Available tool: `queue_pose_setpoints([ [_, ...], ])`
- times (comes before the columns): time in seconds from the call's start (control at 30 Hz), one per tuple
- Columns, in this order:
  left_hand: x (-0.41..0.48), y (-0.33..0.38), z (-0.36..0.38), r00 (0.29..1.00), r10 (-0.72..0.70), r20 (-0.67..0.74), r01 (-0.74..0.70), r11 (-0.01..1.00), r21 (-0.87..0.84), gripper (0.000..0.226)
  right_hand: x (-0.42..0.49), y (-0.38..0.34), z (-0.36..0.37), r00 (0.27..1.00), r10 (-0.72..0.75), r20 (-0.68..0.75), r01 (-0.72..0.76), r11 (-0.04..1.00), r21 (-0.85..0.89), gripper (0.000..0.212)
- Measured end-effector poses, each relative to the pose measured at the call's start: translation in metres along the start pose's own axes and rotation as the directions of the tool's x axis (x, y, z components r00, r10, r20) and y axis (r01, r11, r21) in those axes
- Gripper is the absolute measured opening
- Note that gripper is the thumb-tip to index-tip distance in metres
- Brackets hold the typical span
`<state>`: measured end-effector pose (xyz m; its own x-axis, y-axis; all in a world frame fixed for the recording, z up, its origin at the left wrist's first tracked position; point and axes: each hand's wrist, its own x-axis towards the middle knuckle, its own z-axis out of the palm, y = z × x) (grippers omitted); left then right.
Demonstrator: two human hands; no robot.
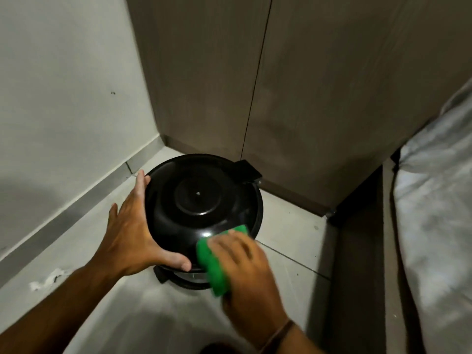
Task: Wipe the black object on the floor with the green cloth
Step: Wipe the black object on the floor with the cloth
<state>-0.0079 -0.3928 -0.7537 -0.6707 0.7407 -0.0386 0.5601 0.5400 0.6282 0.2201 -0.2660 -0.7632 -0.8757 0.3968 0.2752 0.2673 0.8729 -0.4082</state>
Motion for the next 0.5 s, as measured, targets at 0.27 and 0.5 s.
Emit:
queue_pose_setpoints([
  [0.27,-0.002,-0.002,0.000,1.000,0.005,-0.011,-0.006,0.997,-0.077,0.205,0.153,0.036,-0.019,0.967,0.254,0.029,-0.256,0.964,0.071,0.050],
  [0.5,0.000,-0.011,0.006,1.000,-0.009,-0.011,0.008,0.999,-0.036,0.207,0.164,-0.029,0.019,0.943,-0.259,0.209,0.268,0.963,-0.016,0.057],
])
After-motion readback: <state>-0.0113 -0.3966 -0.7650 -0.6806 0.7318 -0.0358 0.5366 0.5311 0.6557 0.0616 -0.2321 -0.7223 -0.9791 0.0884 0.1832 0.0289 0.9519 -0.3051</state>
